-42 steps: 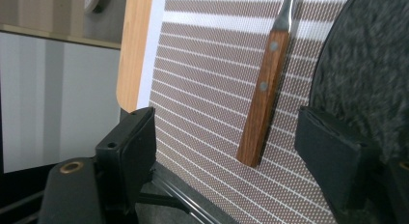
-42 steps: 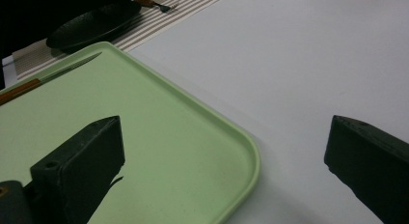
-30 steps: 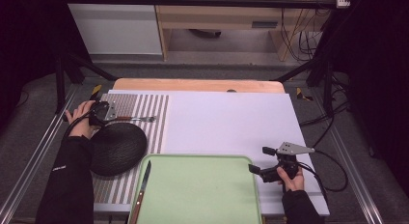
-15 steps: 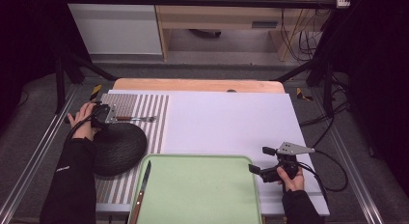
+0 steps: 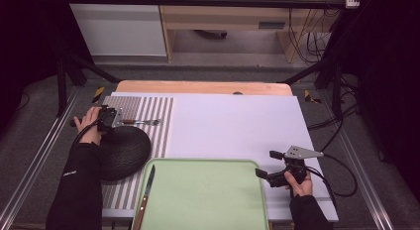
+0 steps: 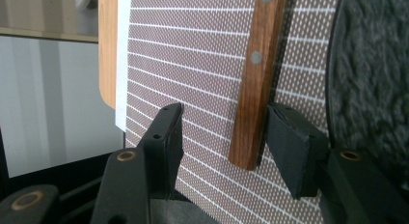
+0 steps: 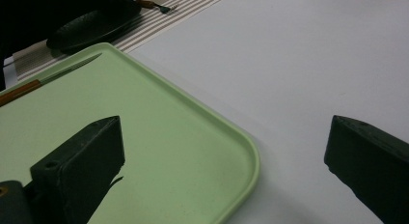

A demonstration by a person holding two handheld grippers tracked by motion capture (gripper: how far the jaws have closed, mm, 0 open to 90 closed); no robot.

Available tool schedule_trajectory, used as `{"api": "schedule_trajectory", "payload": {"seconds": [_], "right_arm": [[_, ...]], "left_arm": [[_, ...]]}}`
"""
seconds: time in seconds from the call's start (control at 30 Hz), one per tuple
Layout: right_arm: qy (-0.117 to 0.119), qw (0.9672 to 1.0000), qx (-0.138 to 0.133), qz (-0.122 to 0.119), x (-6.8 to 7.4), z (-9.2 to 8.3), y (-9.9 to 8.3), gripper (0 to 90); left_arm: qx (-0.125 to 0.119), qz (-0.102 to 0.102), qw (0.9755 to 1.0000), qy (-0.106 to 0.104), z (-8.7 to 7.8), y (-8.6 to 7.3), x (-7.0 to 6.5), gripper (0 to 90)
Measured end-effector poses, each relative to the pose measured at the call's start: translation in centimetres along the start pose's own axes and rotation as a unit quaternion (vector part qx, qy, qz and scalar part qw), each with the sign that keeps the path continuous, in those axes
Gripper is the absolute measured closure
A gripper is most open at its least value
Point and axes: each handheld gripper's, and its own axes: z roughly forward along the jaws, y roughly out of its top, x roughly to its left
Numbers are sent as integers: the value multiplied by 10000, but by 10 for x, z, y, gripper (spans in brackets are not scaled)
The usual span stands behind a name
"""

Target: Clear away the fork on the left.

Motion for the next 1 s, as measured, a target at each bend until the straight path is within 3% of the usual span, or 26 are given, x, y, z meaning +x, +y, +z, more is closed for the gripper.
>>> {"api": "schedule_trajectory", "payload": {"seconds": [0.47,1.0], "right_arm": [[-4,10000,-11,3,0,0,0,9],[3,10000,-29,15,0,0,0,9]], "left_arm": [[-137,77,9999,68,3,14,0,493],[-50,469,9989,54,6,34,0,527]]}}
